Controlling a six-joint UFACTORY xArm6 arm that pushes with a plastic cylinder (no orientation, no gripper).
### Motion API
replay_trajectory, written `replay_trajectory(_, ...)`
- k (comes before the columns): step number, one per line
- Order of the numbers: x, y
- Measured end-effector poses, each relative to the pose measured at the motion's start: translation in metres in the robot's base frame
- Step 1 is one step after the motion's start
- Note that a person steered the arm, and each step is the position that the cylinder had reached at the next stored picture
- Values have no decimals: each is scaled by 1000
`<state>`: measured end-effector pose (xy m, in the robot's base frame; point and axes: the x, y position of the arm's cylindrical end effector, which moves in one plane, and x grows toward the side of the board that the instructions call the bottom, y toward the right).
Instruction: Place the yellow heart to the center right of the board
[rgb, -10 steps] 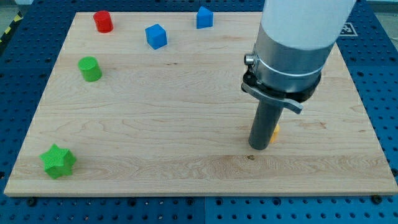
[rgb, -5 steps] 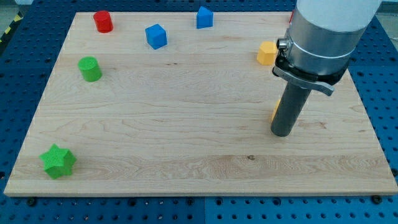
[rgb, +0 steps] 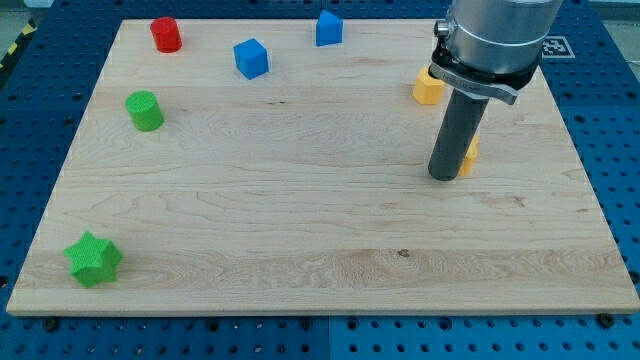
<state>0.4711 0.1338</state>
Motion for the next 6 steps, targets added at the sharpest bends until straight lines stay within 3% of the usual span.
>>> replay_trajectory(2, -8, 0)
replay_trajectory(6, -47, 60)
